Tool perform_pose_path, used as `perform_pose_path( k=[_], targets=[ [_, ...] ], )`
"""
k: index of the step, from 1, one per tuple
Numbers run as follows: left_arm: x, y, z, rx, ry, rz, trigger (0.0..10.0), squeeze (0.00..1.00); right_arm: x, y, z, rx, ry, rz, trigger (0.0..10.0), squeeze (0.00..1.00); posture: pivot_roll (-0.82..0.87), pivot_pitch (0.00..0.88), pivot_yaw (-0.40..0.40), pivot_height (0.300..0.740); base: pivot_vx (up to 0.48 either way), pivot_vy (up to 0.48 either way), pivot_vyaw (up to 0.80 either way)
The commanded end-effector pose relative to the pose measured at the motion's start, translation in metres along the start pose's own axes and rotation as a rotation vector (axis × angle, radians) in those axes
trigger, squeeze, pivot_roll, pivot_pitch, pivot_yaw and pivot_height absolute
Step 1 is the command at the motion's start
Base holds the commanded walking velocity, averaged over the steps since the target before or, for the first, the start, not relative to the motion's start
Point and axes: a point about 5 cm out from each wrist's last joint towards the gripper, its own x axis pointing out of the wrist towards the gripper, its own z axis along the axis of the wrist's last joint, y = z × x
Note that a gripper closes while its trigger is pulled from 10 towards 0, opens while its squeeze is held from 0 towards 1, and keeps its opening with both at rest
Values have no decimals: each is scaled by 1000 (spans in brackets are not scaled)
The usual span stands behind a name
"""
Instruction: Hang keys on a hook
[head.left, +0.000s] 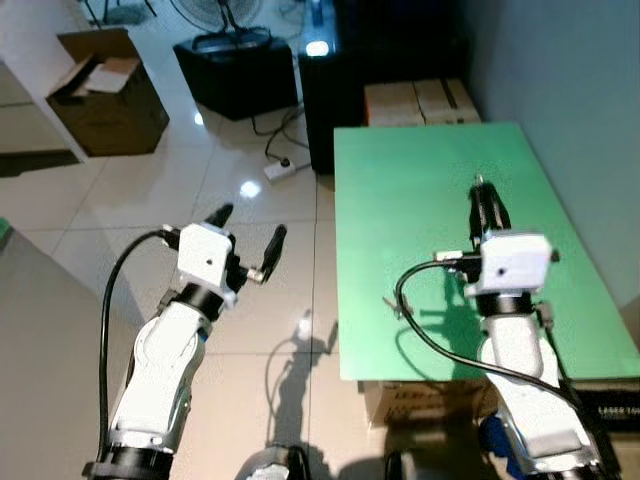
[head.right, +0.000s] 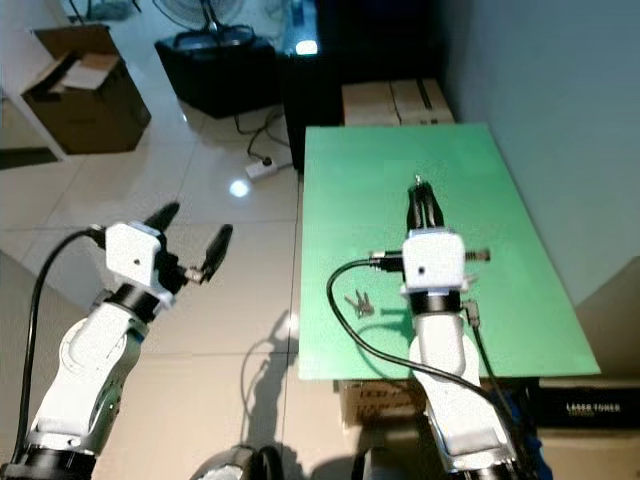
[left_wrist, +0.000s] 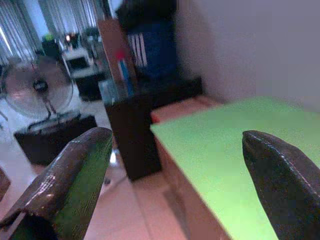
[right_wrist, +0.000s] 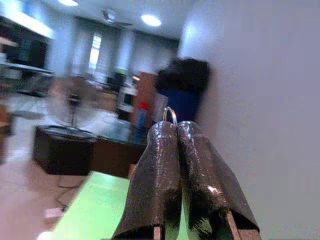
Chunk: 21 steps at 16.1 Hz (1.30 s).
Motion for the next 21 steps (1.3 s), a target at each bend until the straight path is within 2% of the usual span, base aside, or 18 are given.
perform_pose_path(
  k=[1, 2, 3, 5, 6, 8, 11, 13, 15, 16, 17, 19, 21],
  targets=[
    [-1, 0, 2, -5, -17, 8, 10000, 0, -2, 2, 3, 23, -5, 40, 10000, 0, -130, 49, 88, 740, 0, 0, 800],
    [8, -2, 3, -18, -36, 29, 10000, 0, -1, 0, 4, -6, -7, 77, 10000, 0, -148, 32, 87, 740, 0, 0, 800],
    [10, -3, 3, -19, -38, 30, 10000, 0, -1, 0, 3, 2, 3, 87, 10000, 0, -148, 32, 87, 740, 0, 0, 800],
    [17, -7, 2, -9, -15, -5, 10000, 0, -1, 2, -9, 9, 121, 173, 10000, 0, -164, 15, 88, 740, 0, 0, 800],
    [19, -6, -1, -1, 8, 0, 10000, 0, -3, 4, -16, 67, 187, 190, 10000, 0, -168, 13, 89, 740, 0, 0, 800],
    [22, -8, -4, 35, 23, -22, 10000, 0, -5, -3, -25, 100, 253, 157, 10000, 0, -169, 9, 90, 740, 0, 0, 800],
    [24, -8, -9, 44, 87, -8, 10000, 0, -6, -8, -29, 96, 273, 140, 10000, 0, -165, 20, 89, 740, 0, 0, 800],
    [21, -5, -16, 8, 157, 50, 10000, 0, -12, -8, -33, 82, 316, 140, 10000, 0, -161, 26, 83, 740, 0, 0, 800],
    [7, 1, -34, -56, 247, 197, 10000, 0, -17, -4, -36, 104, 331, 138, 10000, 0, -148, 43, 50, 740, 0, 0, 800],
    [1, 1, -39, -51, 262, 246, 10000, 0, -16, -3, -37, 132, 330, 122, 10000, 0, -141, 49, 39, 740, 0, 0, 800],
    [-4, -1, -40, -22, 255, 253, 10000, 0, -15, -4, -38, 149, 335, 107, 10000, 0, -135, 51, 30, 740, 0, 0, 800],
    [-7, -6, -36, 12, 257, 201, 10000, 0, -15, -4, -41, 149, 345, 111, 10000, 0, -117, 62, 17, 740, 0, 0, 800],
    [-5, -4, -30, 54, 254, 174, 10000, 0, -19, 1, -46, 156, 378, 124, 10000, 0, -112, 69, 20, 740, 0, 0, 800]
  ],
)
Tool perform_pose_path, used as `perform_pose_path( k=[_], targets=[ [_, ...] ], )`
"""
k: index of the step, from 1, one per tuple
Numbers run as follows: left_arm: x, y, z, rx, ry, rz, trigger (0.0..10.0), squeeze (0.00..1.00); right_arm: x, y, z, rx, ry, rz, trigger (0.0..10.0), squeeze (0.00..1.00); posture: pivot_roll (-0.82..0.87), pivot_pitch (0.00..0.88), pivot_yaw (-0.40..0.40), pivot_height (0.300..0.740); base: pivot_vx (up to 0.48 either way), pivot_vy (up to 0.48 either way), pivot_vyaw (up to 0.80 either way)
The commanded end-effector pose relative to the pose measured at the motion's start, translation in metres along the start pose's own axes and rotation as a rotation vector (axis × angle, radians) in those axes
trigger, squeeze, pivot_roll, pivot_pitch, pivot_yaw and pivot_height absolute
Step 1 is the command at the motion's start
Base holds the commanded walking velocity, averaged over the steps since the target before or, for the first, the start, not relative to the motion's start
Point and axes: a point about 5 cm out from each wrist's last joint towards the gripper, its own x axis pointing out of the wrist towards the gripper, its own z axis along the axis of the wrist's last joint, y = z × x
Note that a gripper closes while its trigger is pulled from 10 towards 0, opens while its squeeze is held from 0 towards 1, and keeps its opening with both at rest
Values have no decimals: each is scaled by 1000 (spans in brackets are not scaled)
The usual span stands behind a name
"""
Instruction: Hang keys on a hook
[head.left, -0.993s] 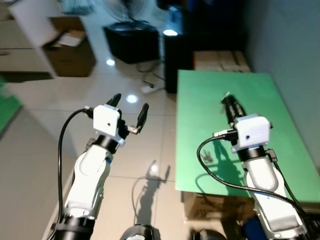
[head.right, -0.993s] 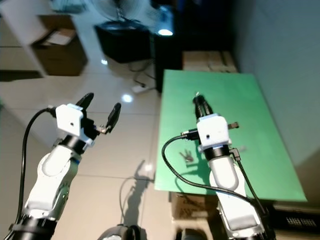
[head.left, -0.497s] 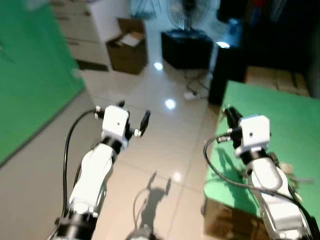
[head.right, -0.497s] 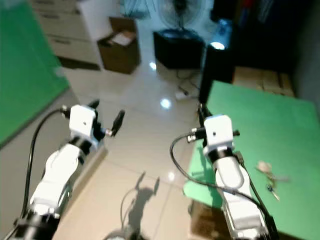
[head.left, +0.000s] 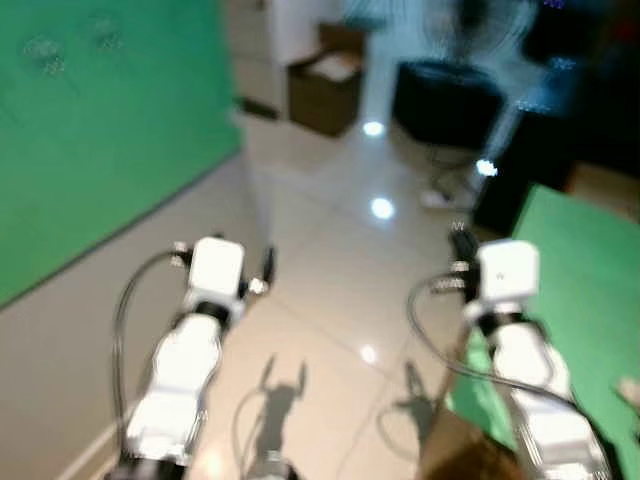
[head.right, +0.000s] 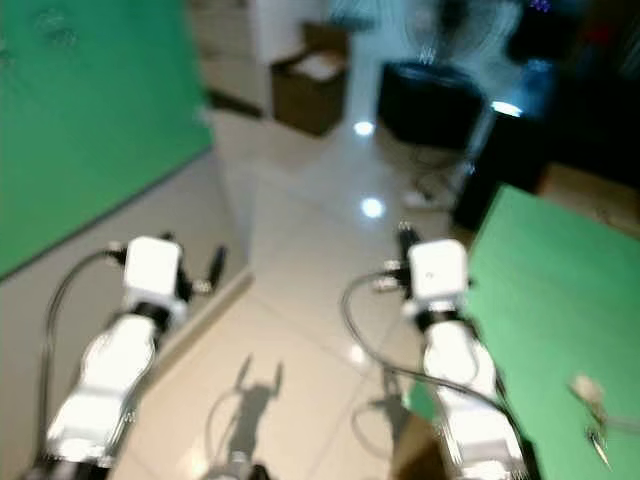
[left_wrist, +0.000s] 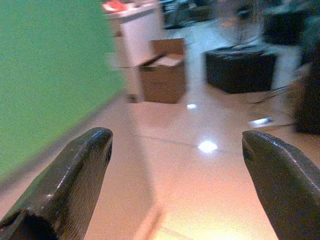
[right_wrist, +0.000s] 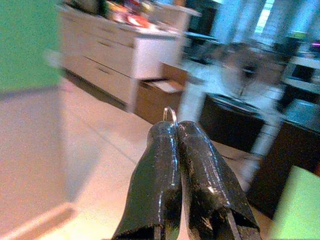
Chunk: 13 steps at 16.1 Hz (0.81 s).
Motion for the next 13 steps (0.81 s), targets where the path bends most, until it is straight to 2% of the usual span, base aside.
perform_pose_path(
  k=[1, 3, 5, 8, 11, 13],
  targets=[
    [4, -5, 10, 8, -33, -17, 10000, 0, -4, -3, -9, 20, 48, 0, 10000, 0, -112, 64, 29, 740, 0, 0, 800],
    [10, -8, 15, -4, -48, -32, 10000, 0, -6, 0, -13, 35, 65, -1, 10000, 0, -116, 61, 42, 740, 0, 0, 800],
    [19, -10, 26, -12, -121, -11, 10000, 0, -9, -2, -15, 31, 75, -37, 10000, 0, -137, 45, 77, 740, 0, 0, 800],
    [26, -10, 26, -5, -122, -37, 10000, 0, -11, -7, -16, 26, 78, -66, 10000, 0, -158, 41, 102, 740, 0, 0, 800],
    [27, -19, 28, 12, -142, -94, 10000, 0, -13, -12, -17, 23, 82, -92, 10000, 0, -166, 43, 105, 740, 0, 0, 800],
    [24, -26, 24, 4, -146, -136, 10000, 0, -19, -14, -21, 13, 83, -143, 10000, 0, -174, 4, 110, 740, 0, 0, 603]
  ],
)
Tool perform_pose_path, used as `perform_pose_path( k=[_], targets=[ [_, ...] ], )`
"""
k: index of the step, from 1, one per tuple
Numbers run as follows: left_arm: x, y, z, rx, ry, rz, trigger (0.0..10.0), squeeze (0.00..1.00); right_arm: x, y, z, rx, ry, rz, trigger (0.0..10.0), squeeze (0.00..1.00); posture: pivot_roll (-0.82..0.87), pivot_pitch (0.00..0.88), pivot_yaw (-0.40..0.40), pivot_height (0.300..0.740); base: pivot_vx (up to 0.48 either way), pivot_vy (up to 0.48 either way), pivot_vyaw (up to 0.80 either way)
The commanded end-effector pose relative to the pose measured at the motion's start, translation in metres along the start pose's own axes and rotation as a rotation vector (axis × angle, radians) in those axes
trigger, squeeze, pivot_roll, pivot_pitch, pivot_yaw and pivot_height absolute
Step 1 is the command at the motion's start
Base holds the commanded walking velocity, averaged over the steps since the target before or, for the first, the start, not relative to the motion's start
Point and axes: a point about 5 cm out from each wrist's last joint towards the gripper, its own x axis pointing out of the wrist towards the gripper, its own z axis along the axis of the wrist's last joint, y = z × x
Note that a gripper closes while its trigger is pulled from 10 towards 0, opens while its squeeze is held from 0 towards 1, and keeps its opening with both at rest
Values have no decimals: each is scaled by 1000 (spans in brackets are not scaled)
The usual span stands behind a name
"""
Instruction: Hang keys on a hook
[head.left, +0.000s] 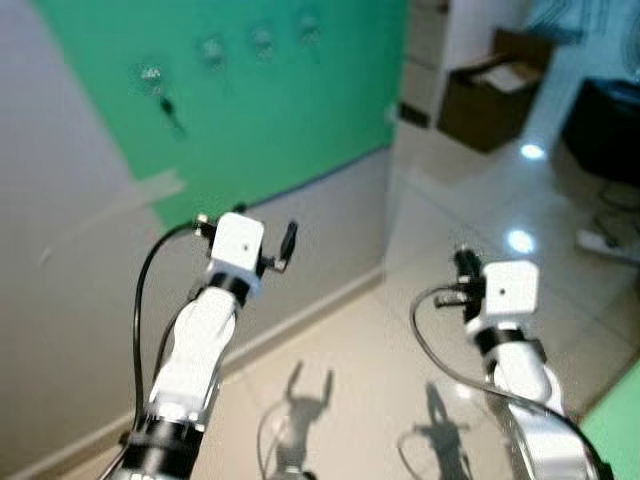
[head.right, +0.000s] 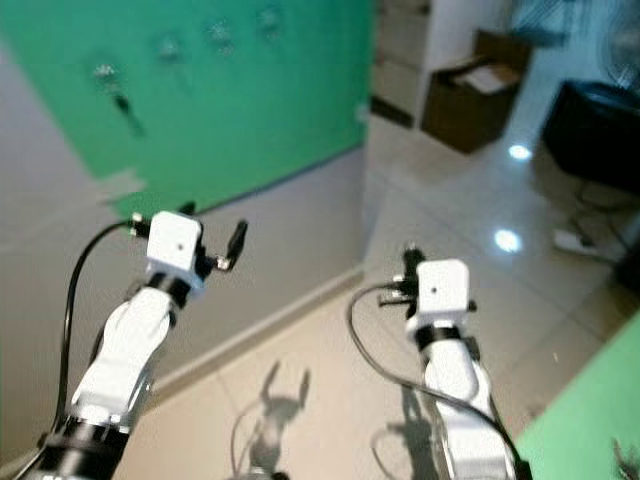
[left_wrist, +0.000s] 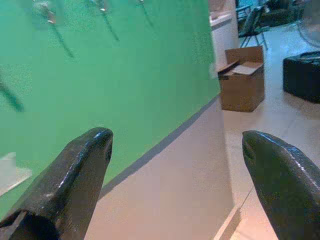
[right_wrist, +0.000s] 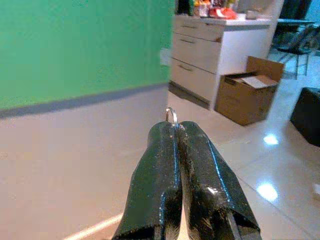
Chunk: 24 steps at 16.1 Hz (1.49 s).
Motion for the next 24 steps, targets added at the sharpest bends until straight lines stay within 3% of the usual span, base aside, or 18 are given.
perform_pose_path(
  k=[1, 3, 8, 20, 24],
  targets=[
    [0, -6, 0, 9, -18, -36, 10000, 0, -2, -7, 1, 17, -12, -51, 10000, 0, -175, 0, 103, 740, 289, 0, 0],
    [5, -3, 4, 20, -33, -22, 10000, 0, 4, -5, 6, 11, -25, -29, 10000, 0, -162, 0, 98, 740, 304, 0, 0],
    [-1, 4, -1, 9, -16, 8, 10000, 0, 12, 3, 5, -31, -23, 42, 10000, 0, -144, 4, 74, 740, 306, 0, 0],
    [-5, 7, -3, 5, 4, 35, 10000, 0, 21, -1, 8, -64, -26, 69, 10000, 0, -137, 57, 54, 740, 308, 0, 780],
    [-11, 6, -10, -33, 42, 60, 10000, 0, 21, 1, 7, -104, -39, 61, 10000, 0, -131, 54, 41, 740, 0, 0, 0]
  ],
)
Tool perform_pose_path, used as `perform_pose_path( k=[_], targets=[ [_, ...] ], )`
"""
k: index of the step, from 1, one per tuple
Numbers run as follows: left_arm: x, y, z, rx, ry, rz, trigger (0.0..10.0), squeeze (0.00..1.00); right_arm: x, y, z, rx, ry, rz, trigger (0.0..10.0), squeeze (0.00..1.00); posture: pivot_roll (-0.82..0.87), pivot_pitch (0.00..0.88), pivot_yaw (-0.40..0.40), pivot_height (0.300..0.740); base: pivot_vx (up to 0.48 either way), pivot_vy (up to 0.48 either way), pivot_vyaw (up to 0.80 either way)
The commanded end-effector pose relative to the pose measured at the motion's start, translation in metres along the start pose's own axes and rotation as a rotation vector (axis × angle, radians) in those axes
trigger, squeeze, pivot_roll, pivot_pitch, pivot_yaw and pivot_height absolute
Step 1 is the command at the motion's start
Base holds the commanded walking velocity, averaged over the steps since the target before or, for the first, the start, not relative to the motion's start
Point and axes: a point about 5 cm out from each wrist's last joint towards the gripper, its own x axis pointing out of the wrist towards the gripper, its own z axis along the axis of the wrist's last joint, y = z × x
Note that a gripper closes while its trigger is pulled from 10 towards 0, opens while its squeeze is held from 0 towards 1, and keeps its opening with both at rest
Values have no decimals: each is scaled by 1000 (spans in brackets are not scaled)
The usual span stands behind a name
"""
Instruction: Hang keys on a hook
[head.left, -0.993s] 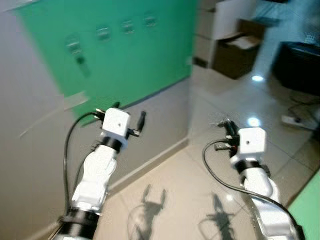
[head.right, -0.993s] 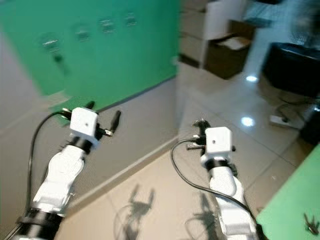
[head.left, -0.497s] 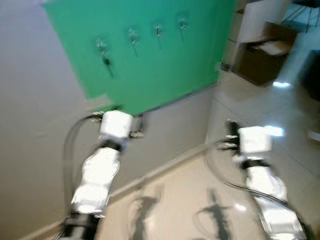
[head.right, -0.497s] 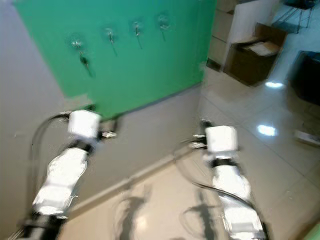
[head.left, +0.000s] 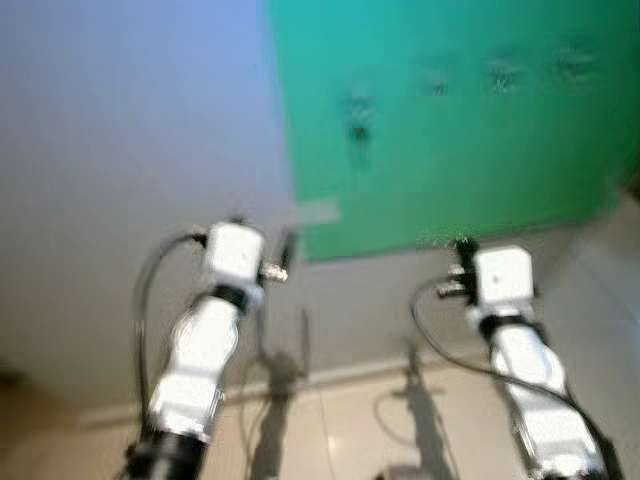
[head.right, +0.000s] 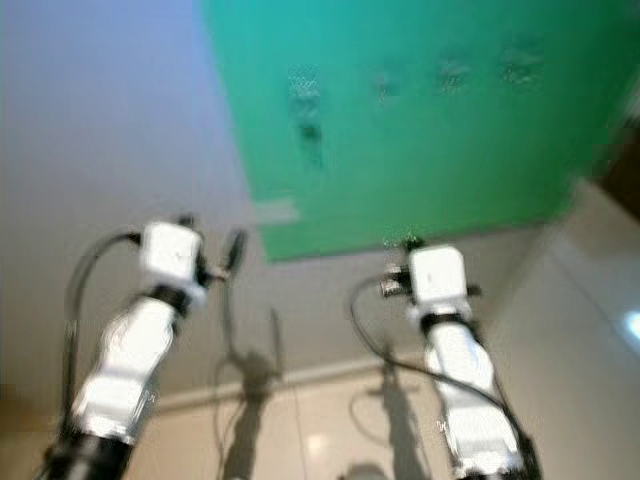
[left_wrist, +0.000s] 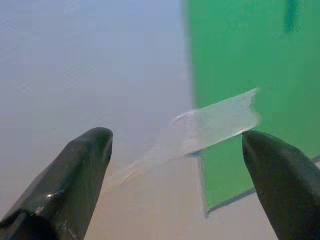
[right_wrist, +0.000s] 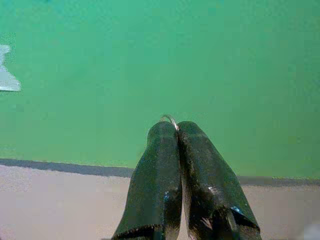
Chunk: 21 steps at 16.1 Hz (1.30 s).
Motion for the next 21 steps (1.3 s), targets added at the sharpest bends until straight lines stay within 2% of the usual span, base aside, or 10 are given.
perform_pose_path(
  k=[1, 5, 6, 7, 9, 13, 14, 16, 21],
  targets=[
    [-6, 10, -1, 4, -2, 43, 10000, 0, 1, 9, 5, 18, -16, 55, 10000, 0, -119, 53, 10, 740, 0, 0, 0],
    [-21, 13, -4, 10, 10, 103, 10000, 0, 3, 19, 2, 42, 3, 119, 10000, 0, -86, 59, -45, 740, 0, 0, 0],
    [-25, 13, -2, 31, 10, 109, 10000, 0, 5, 21, 2, 71, 0, 119, 10000, 0, -69, 69, -50, 740, 0, 0, 0],
    [-26, 13, -1, 40, 9, 108, 10000, 0, 6, 22, 2, 93, 0, 115, 10000, 0, -66, 70, -46, 740, 0, -274, 569],
    [-26, 13, 0, 46, 8, 106, 10000, 0, 7, 24, 3, 81, -7, 123, 10000, 0, -66, 69, -40, 740, 0, -352, 800],
    [-18, 12, 3, 55, 3, 66, 10000, 0, 4, 15, 5, 72, -13, 63, 10000, 0, -83, 69, 0, 740, 0, -387, 734],
    [-14, 12, 5, 59, 0, 53, 10000, 0, 4, 7, 6, 69, -21, 23, 10000, 0, -90, 65, 11, 740, 0, -390, 0],
    [-11, 10, 6, 58, -4, 40, 10000, 0, 3, 2, 7, 76, -23, 1, 10000, 0, -94, 63, 18, 740, 0, -390, 0],
    [-4, 6, 8, 61, -10, -1, 10000, 0, -3, -2, 17, 112, -74, 22, 10000, 0, -118, 69, 52, 740, 0, -387, 0]
  ],
)
